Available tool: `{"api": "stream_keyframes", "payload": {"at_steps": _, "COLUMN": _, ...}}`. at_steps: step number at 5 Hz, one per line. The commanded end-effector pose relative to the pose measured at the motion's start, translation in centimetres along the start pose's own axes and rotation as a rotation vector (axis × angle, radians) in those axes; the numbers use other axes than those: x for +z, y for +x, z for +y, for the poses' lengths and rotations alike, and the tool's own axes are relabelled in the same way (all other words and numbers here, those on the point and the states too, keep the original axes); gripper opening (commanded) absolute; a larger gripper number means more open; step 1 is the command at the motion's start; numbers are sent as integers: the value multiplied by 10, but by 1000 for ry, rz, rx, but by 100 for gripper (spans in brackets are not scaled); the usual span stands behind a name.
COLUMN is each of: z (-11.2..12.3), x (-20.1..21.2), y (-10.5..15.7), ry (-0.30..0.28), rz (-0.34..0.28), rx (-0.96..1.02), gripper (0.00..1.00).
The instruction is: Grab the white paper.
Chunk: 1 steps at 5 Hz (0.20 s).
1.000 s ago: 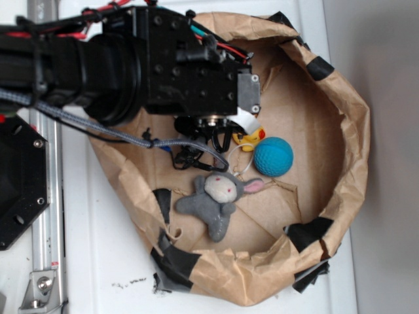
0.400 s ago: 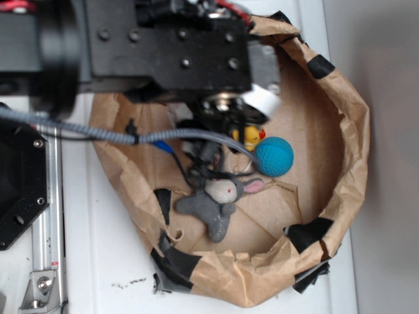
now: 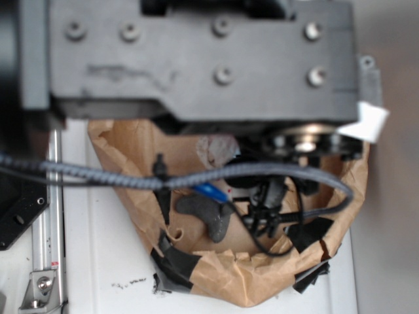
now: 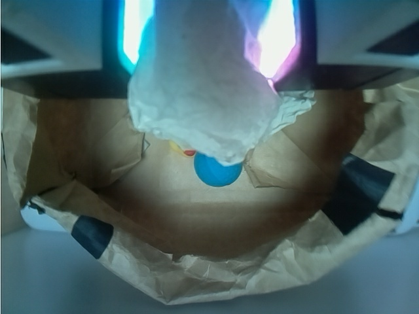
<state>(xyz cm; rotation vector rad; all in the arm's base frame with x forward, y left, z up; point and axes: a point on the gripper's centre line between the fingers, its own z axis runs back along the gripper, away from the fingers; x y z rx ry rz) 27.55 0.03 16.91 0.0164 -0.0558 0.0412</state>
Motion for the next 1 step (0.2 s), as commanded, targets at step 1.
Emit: {"api": "stream_keyframes", "payload": {"at_steps": 1, "z": 6, "x": 13, "y": 2, "ry": -43, "rz": -43, "rx": 71, "gripper": 0}}
